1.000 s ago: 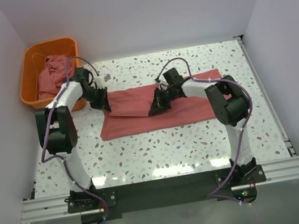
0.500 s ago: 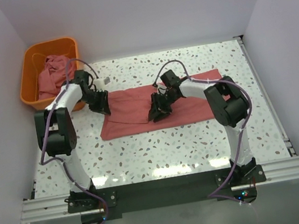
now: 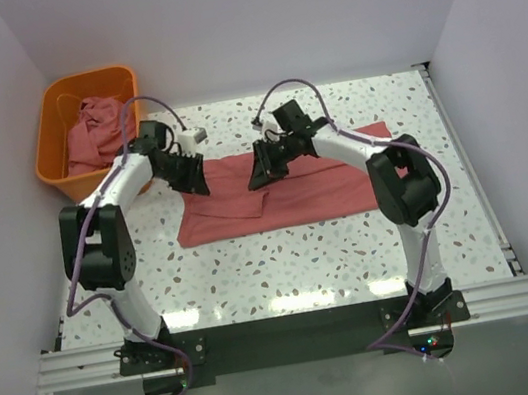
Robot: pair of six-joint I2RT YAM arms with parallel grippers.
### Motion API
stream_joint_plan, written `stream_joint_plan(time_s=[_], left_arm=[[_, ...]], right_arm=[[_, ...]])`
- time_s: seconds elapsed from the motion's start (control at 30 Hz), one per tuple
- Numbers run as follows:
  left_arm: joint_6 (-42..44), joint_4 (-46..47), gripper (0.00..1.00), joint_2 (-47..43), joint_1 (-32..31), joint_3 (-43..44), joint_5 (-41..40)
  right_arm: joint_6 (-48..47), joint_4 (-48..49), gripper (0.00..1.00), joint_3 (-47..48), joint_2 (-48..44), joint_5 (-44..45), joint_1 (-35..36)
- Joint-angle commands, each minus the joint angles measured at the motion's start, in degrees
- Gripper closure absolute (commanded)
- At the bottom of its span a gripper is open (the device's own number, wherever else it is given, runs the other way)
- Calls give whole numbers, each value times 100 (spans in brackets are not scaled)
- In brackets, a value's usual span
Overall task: Fold and stack the t-shirts
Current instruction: Fold the tshirt
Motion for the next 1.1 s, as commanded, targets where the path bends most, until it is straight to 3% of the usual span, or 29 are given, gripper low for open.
stream_joint_plan(time_s=[0.0,0.4,0.57,0.67,0.77,0.93,1.07], left_arm=[[-186,337,70,74,-23,-117,145],[-169,373,70,566,-137,-609,-602],[-230,469,71,987,-137,-337,-1312],[-125,443,71,1399,-137,206,-1629],[59,434,71,2083,-137,1590,-1911],[253,39,68,3158,-137,3827,-1947],[297,687,57,2660,-137,3901,-1571]], right_arm=[[-20,100,79,117,500,-32,49],[-652,-391,81,467,791,285,-188],[-1642,-1486,72,1144,299,170,-539],[-2686,-2776,62,1864,403,275,-1048],[-3812,-3841,58,2392,562,809,-1820],[-4843,-4417,55,2508,606,1783,-2552],[-5467,-4216,61,2245,606,2779,-2667]])
